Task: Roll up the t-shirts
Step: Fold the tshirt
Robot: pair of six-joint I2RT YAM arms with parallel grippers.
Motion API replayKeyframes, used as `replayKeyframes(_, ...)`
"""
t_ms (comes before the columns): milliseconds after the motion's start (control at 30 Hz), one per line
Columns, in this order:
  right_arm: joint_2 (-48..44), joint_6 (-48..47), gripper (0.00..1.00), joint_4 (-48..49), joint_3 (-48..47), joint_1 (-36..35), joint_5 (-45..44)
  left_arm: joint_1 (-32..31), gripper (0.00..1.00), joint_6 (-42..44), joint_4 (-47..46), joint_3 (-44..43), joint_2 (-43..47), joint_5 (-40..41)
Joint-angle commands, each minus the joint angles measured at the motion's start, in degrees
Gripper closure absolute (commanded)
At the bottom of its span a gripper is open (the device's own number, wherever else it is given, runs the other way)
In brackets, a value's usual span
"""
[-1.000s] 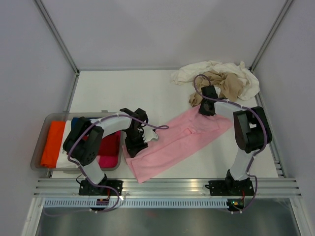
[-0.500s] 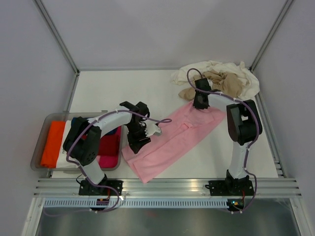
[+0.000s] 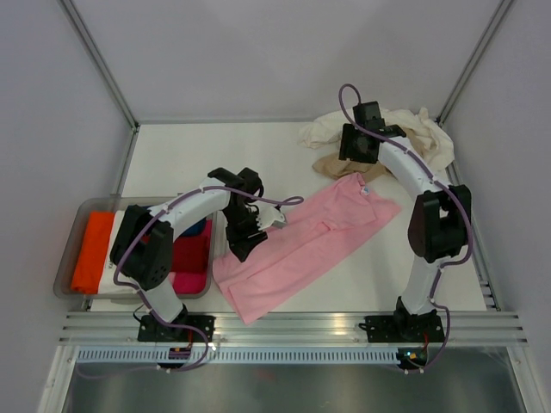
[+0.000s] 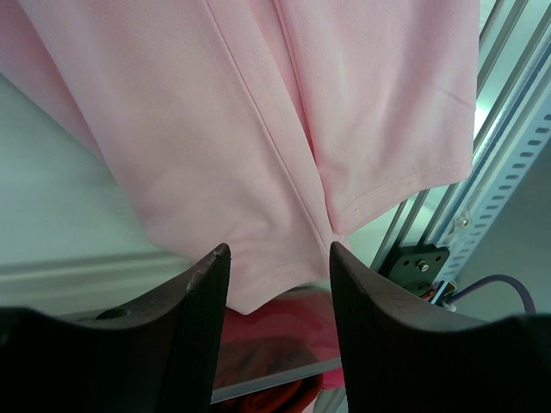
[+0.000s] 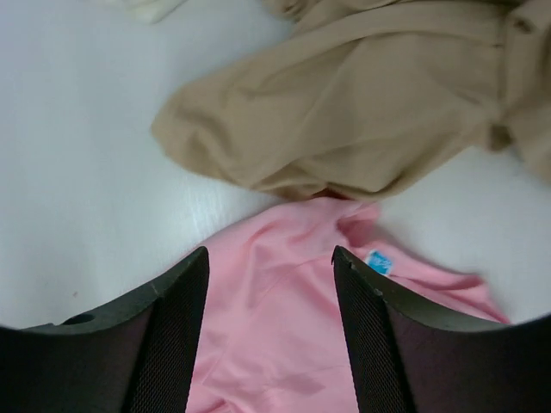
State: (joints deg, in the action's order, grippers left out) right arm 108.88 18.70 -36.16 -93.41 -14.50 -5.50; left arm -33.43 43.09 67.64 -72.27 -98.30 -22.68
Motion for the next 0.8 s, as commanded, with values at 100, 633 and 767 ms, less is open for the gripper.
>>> replayKeyframes(100, 11.94, 4.76, 0.32, -6.64, -6.6, 5.09, -11.99, 0.91, 0.44, -2.57, -1.54, -2.35, -0.05, -0.09)
replayKeyframes(633, 19.88, 12.24, 1.0, 3.46, -16.97, 11.6, -5.05, 1.44, 0.44, -3.45, -2.16, 0.55, 0.92, 0.79)
replayKeyframes(767, 14.1, 14.08, 1.0, 6.18, -21.28, 18.78, -6.71, 1.44, 0.44, -3.28, -2.16, 0.29, 0.74, 1.14)
